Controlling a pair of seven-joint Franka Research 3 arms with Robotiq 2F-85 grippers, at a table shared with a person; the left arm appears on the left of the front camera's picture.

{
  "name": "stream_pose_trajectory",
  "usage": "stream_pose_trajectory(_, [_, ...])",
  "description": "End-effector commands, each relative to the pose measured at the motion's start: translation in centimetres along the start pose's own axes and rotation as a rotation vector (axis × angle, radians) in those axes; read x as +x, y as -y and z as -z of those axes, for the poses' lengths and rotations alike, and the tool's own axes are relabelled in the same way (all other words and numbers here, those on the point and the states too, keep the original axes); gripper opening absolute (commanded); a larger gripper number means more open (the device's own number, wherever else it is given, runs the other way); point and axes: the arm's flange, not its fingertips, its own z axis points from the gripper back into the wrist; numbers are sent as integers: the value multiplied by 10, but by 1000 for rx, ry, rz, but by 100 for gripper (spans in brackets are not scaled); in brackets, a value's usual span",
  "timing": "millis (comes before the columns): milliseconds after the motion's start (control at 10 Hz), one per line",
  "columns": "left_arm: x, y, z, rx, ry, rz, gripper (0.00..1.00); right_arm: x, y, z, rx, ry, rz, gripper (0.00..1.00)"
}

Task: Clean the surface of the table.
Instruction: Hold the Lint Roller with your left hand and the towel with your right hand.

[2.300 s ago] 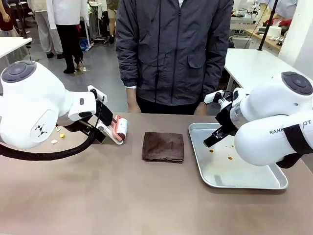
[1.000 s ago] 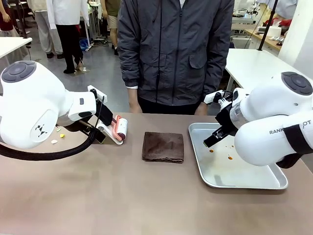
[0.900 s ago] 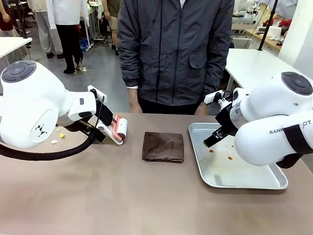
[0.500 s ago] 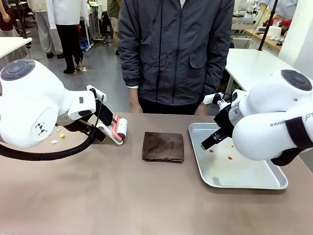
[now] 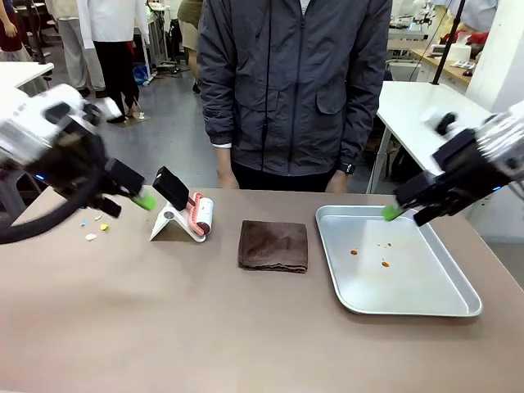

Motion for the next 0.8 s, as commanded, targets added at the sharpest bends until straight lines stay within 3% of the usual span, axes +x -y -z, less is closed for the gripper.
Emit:
stream_pose_trajectory(0, [-25,-44,-33,-199,97,-86,100,-28,28,-38,158,157,154,100])
stream_pose_trajectory(300, [-63,-141,-82,-356,265,-326,100,-82,103,-101,324,400,379,100])
stream_pose_trajectory(500, [-95,-200,-95,-435,354,-471,100,-104,149,-119,389,471,487,100])
stream_pose_trajectory(700, [-126,-236,-104,-490,482,-598,100,-118,181,-118,407,482,579,100])
